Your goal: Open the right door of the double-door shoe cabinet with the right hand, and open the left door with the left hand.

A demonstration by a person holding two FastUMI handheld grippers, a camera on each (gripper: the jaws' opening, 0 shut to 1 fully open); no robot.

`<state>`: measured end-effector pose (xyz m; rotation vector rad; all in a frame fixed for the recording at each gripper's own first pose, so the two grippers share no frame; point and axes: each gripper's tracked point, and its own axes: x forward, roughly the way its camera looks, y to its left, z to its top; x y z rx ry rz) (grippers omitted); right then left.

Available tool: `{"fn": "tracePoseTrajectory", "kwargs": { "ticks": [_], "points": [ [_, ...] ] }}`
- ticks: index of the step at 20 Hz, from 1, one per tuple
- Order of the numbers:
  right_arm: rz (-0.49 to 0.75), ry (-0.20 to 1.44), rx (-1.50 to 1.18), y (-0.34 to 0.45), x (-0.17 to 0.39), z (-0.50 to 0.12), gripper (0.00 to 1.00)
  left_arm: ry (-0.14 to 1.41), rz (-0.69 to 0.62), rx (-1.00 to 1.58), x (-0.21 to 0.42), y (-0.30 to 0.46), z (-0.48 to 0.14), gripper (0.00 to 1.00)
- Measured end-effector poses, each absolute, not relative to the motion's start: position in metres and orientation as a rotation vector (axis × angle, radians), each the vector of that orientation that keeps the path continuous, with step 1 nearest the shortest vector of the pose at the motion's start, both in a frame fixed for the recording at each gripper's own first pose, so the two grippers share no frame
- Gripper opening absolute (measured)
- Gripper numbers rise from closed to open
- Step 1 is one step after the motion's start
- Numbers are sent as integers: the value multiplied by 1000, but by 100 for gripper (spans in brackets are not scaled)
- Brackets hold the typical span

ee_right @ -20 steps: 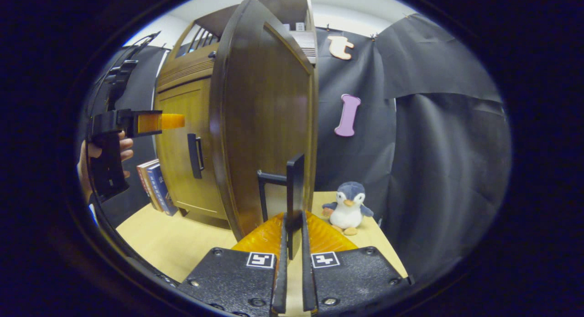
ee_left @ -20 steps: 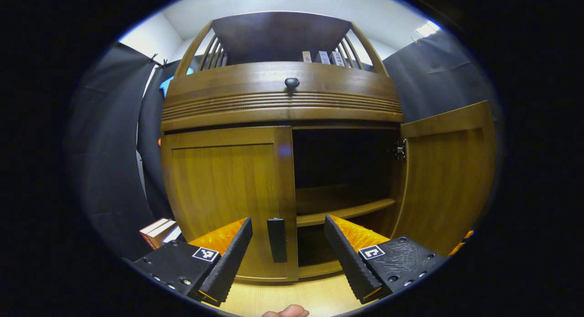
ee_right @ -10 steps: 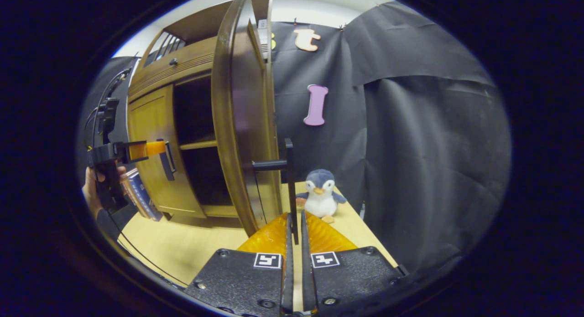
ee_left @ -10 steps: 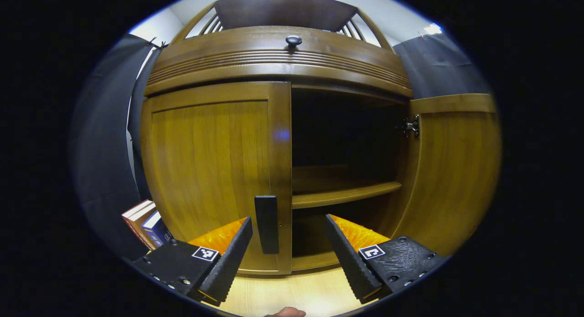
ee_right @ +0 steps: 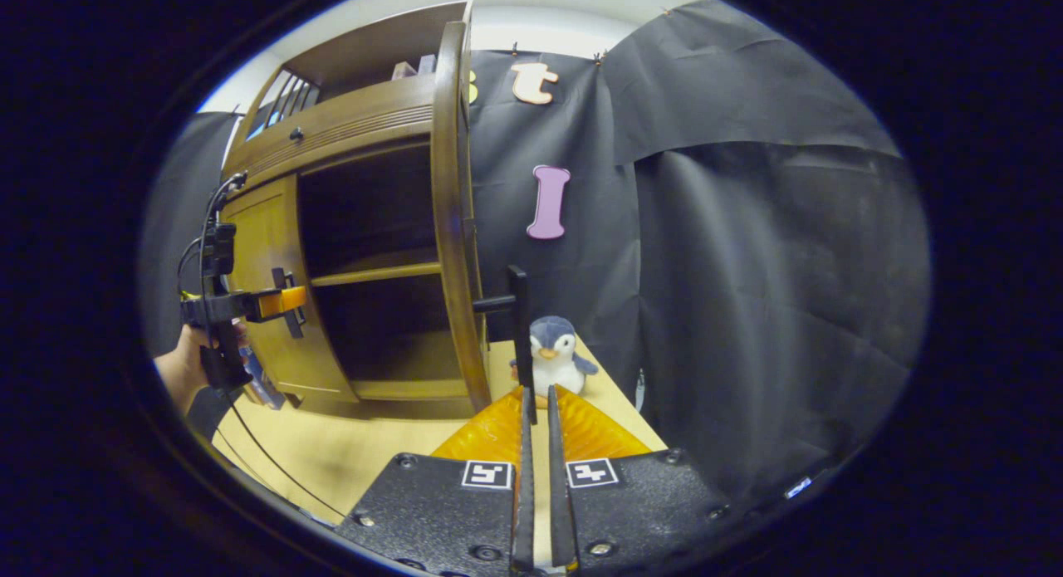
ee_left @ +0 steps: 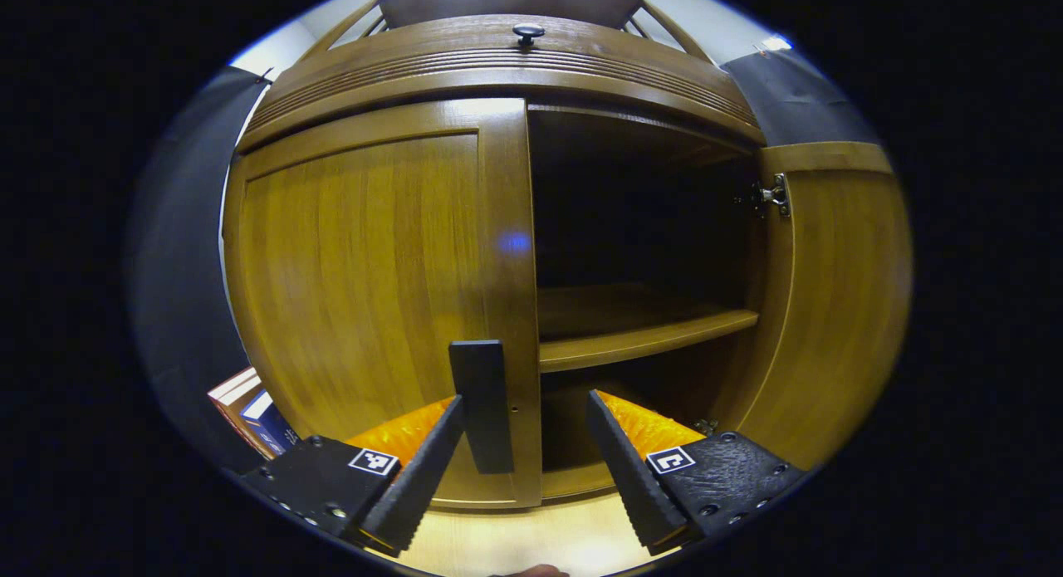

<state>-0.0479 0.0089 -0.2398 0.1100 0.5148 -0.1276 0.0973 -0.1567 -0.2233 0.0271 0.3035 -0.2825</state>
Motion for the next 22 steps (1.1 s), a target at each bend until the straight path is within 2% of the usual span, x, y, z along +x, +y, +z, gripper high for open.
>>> {"fn": "tracePoseTrajectory", "kwargs": {
  "ticks": [1,3,4,9,11,12,13,14,16,17,18,19,20,22],
  "points": [
    [-133,514,113,9,-53,-236,11,295,-271,33,98,-153,-223,85],
    [-150,500,129,9,-50,-234,17,290,-260,35,101,-151,-223,75],
    [-156,496,135,9,-47,-233,19,290,-239,39,102,-147,-223,81],
    [-178,483,144,8,-50,-233,30,323,-198,22,112,-136,-234,82],
    [-190,486,140,7,-54,-232,41,345,-189,6,116,-136,-241,82],
    [-192,492,139,7,-56,-233,48,355,-189,11,118,-135,-244,76],
    [-186,494,136,9,-58,-233,58,360,-191,11,124,-133,-249,76],
    [-179,493,131,10,-59,-232,63,365,-192,16,126,-132,-252,74],
    [-169,481,117,12,-63,-228,74,352,-231,9,125,-139,-250,53],
    [-164,476,110,13,-66,-229,72,345,-254,8,124,-142,-249,43],
    [-161,472,106,15,-68,-227,75,336,-262,12,125,-143,-248,52],
    [-156,471,105,25,-71,-222,77,331,-270,17,126,-143,-248,44],
    [-154,471,105,31,-72,-219,75,325,-283,11,123,-144,-246,36],
    [-152,473,104,33,-75,-219,75,323,-288,6,126,-145,-249,38]
  ]
}}
